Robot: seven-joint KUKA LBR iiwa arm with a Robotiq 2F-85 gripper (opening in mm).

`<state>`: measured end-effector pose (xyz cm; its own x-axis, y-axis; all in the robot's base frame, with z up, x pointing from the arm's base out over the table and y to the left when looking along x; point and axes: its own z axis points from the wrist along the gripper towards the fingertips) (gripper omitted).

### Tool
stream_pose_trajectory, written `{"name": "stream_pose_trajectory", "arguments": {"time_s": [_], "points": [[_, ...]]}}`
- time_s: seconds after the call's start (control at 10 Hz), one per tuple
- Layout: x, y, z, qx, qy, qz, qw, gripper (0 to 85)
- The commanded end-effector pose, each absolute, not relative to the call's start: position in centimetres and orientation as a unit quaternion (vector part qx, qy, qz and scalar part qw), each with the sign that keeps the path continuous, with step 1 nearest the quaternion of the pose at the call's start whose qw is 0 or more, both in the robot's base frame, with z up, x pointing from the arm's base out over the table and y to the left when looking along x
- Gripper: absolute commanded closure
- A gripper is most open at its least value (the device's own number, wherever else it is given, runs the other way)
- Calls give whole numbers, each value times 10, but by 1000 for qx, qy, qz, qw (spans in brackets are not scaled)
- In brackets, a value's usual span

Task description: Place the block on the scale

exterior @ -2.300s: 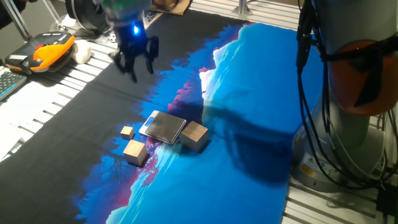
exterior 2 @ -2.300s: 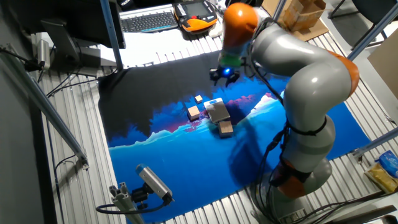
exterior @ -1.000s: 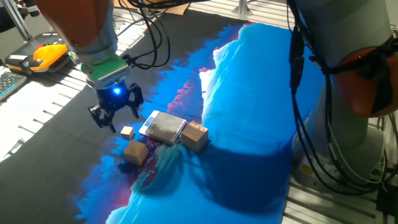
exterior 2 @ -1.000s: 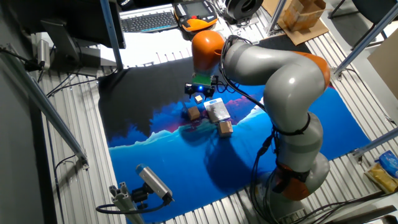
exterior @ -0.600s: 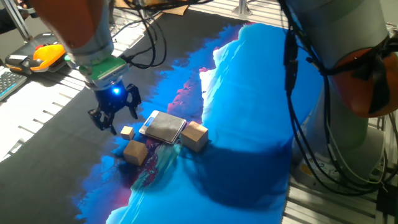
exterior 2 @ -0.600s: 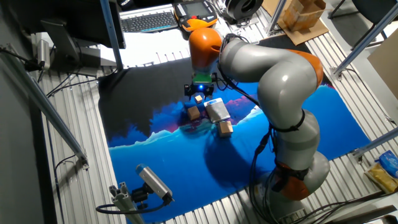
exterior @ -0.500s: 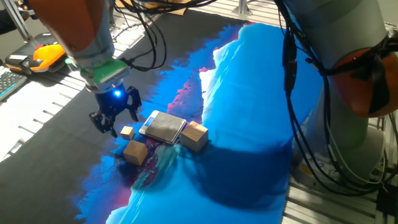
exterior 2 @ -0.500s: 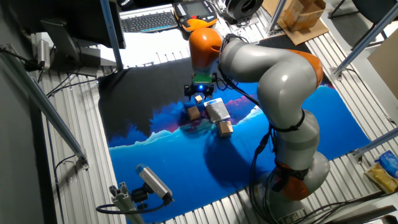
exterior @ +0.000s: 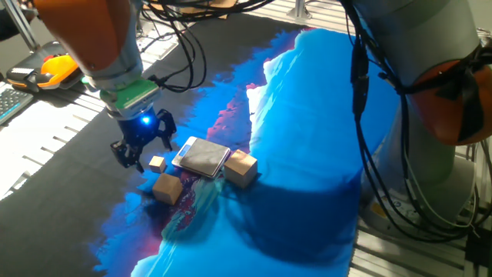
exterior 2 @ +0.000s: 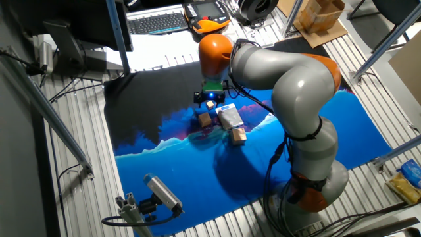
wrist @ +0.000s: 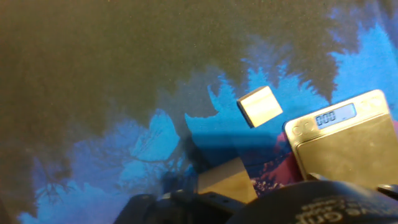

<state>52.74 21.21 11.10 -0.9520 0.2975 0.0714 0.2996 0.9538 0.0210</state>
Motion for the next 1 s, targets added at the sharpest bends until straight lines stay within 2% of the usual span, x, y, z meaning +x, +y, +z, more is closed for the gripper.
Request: {"name": "stream_pose_trajectory", "arguments": {"time_s": [0.0,0.2,0.3,0.6,0.9], "points": [[527,212,111,-154,-987,-22,35,0],[527,212,111,-114,-991,-16,64,0],[527,212,111,-93,-993,-9,75,170],[527,212,111,-92,-993,-17,70,170],[527,224,105,-88,-993,-21,78,170]]}}
